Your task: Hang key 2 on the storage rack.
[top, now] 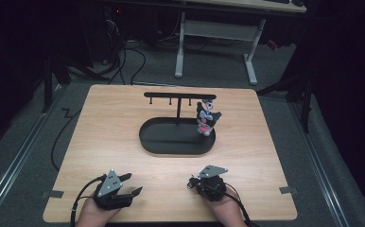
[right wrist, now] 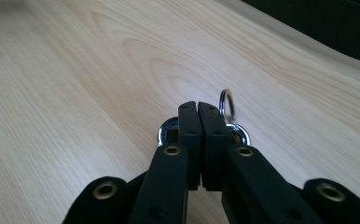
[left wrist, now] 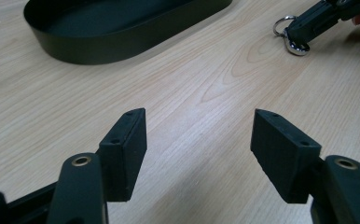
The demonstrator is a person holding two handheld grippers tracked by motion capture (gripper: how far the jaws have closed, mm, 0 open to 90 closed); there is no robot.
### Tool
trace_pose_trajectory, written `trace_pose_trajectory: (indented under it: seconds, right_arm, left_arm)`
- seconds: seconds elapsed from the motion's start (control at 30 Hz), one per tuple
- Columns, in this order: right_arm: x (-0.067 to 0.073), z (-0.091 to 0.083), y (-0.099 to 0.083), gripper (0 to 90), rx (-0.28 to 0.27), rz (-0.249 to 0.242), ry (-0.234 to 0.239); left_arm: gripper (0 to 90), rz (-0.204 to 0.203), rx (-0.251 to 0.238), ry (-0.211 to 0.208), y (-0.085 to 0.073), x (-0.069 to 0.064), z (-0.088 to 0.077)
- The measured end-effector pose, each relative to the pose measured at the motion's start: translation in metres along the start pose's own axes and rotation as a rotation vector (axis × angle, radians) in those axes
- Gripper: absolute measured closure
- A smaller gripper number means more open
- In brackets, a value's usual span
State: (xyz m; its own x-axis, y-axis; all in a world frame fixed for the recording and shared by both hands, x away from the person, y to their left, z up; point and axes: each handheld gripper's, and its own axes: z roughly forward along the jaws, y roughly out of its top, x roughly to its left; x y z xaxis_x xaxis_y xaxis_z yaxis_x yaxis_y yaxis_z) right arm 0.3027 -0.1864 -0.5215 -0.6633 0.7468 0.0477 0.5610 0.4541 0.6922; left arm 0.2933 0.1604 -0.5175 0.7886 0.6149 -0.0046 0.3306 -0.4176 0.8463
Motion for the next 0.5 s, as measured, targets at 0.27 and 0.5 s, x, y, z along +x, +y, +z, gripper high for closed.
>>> trace_pose_trajectory:
  seconds: [0.27,0.5]
  right_arm:
    - [-0.033,-0.032,-0.030,89.5,-0.017,0.091,-0.078]
    - [-0.049,-0.053,-0.048,89.2,-0.035,0.162,-0.115]
  left_arm:
    - [36.7,0.033,-0.006,-0.049,0.011,-0.006,0.016]
    - [36.7,0.045,-0.003,-0.073,0.017,-0.011,0.025]
